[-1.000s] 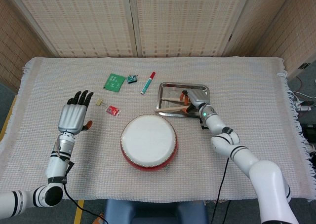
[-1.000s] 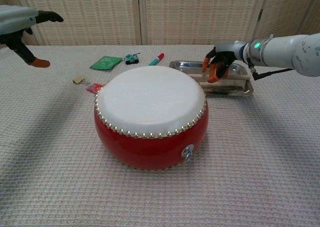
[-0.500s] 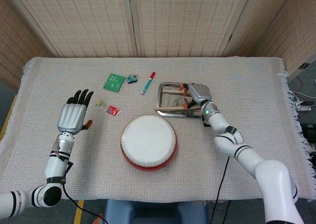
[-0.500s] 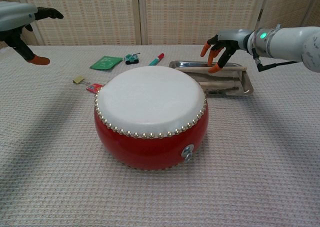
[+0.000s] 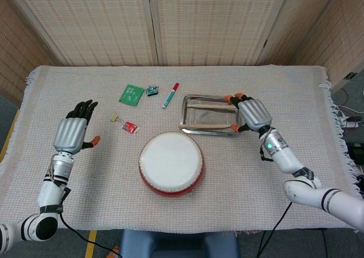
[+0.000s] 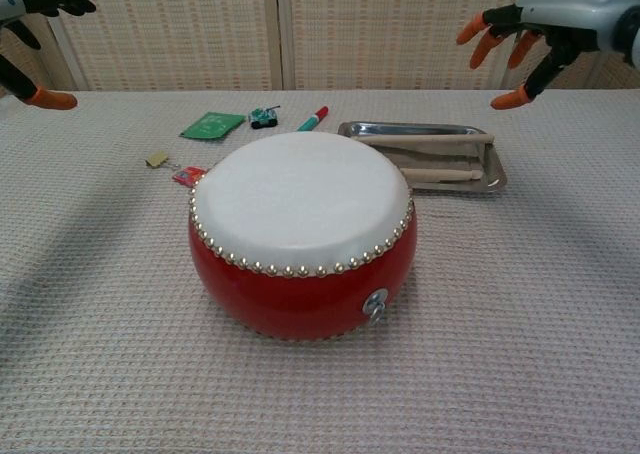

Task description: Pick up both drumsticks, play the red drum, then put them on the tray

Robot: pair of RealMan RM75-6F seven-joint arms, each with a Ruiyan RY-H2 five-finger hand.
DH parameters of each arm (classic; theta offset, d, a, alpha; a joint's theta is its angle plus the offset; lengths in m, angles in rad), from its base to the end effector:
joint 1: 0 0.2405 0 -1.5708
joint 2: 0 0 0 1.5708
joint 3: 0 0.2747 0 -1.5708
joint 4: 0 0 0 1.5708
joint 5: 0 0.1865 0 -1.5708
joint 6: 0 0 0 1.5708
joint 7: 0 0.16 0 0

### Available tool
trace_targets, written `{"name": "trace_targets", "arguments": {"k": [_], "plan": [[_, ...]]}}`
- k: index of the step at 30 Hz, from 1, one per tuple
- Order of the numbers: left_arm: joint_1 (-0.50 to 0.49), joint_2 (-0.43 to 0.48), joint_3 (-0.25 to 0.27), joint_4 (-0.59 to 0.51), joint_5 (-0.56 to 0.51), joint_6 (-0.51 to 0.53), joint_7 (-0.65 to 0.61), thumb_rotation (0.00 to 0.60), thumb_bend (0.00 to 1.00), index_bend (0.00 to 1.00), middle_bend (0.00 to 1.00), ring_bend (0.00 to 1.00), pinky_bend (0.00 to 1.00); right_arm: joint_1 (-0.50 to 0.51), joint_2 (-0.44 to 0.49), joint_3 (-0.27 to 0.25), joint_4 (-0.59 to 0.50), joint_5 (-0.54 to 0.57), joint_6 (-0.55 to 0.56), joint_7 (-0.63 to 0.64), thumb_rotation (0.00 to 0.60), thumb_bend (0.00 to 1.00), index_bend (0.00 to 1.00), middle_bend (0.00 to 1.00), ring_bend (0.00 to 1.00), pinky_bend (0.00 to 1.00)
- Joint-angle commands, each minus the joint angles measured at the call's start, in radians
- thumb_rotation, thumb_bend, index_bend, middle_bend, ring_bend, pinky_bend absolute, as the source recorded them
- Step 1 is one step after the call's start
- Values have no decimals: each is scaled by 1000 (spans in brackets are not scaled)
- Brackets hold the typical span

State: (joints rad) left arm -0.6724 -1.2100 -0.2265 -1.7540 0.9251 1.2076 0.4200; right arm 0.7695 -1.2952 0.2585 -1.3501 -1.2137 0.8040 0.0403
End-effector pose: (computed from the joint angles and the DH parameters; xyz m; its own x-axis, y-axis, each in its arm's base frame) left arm -0.1865 0.3707 0.1451 0.4291 0.0390 0.9024 0.8994 -0.1109 -0.4229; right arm -0.1871 -0.4268 0.1084 0.3876 -0.2081 0.8980 -0.8985 -0.3029 0.3177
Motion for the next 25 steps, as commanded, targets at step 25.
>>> {"name": "trace_targets", "arguments": {"k": [25], "plan": [[415,33,218,-21,393,362,-162,600,271,0,0,0,185,-612,208,-283,-287,-274,711,-59,600,159,0,0,0,0]]}}
